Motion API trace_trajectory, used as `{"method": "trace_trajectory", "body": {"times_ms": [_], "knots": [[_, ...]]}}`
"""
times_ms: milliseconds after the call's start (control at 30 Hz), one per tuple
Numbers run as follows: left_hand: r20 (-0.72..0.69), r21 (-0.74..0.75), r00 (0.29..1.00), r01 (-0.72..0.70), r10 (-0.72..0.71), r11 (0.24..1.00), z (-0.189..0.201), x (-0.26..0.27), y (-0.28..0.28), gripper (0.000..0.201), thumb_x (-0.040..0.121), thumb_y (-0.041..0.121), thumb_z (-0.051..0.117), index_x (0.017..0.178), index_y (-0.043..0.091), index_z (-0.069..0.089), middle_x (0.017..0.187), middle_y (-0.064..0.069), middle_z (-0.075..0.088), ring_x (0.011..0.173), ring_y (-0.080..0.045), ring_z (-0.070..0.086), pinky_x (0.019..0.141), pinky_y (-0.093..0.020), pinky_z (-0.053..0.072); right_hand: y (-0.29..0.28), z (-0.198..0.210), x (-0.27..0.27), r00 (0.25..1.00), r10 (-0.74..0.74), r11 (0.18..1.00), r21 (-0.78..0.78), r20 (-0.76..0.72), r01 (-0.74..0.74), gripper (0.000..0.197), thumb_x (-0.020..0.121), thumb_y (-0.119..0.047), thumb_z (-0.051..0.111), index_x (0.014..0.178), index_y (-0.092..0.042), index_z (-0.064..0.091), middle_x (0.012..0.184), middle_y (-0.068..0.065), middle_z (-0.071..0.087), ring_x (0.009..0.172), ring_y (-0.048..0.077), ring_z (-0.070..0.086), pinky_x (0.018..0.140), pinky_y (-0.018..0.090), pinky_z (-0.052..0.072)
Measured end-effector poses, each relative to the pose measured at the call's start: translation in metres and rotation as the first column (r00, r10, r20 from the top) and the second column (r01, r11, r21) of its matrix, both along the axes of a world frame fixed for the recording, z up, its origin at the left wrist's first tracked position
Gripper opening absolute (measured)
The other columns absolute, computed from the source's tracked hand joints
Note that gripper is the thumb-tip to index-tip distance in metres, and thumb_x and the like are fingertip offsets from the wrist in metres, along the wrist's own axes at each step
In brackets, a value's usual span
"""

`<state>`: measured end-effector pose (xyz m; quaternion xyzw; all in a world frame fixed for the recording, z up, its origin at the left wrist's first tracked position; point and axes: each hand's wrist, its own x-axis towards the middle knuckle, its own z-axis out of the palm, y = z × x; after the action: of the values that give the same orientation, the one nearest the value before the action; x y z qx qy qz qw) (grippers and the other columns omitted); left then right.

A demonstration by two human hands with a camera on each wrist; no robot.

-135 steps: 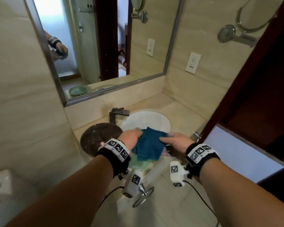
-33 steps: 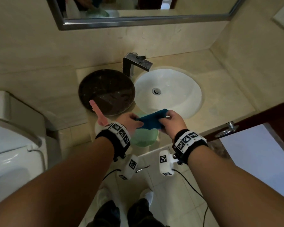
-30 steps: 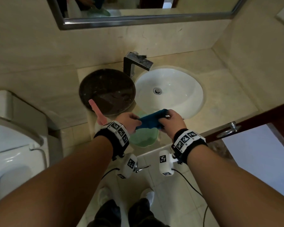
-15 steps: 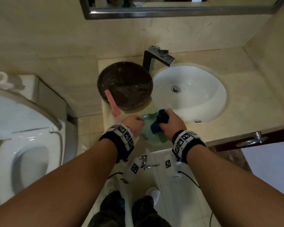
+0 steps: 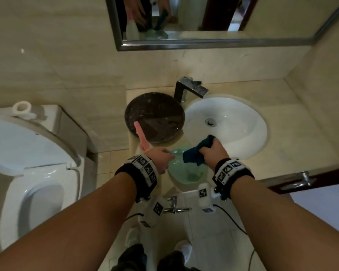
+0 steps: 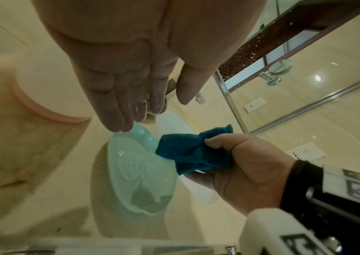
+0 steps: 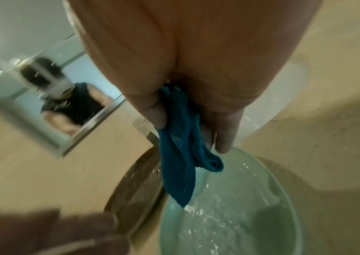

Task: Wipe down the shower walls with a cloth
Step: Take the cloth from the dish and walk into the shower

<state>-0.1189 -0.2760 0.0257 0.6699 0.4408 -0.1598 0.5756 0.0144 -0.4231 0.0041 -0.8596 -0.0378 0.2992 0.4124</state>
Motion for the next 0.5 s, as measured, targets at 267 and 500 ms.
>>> {"method": "trace_trajectory", "body": {"times_ms": [267, 500], "knots": [[0.035, -0.164, 0.999, 0.041, -0.036, 0.986, 0.014, 0.012, -0.010, 0.012, 0.105, 0.025, 0.060, 0.110, 0.014, 0.060, 0.090, -0.008, 0.057, 0.077, -0.024, 0.058, 0.070, -0.034, 0.050, -0.005, 0.018, -0.009, 0.704, -0.466, 0.687, 0.282, -0.536, 0.670, 0.024, 0.096, 0.000, 0.055, 0.120, -0.004, 0.059, 0.119, 0.026, 0.056, 0.107, 0.050, 0.058, 0.078, 0.066, 0.057], [0.036, -0.139, 0.997, 0.078, -0.073, 0.987, 0.008, 0.015, -0.012, 0.015, 0.104, 0.027, 0.062, 0.098, 0.014, 0.060, 0.088, -0.009, 0.056, 0.081, -0.026, 0.057, 0.082, -0.040, 0.054, -0.002, -0.002, -0.027, 0.716, -0.421, 0.663, 0.350, -0.557, 0.662, 0.017, 0.086, 0.009, 0.073, 0.100, 0.007, 0.062, 0.104, 0.027, 0.067, 0.083, 0.032, 0.071, 0.062, 0.030, 0.061]]}}
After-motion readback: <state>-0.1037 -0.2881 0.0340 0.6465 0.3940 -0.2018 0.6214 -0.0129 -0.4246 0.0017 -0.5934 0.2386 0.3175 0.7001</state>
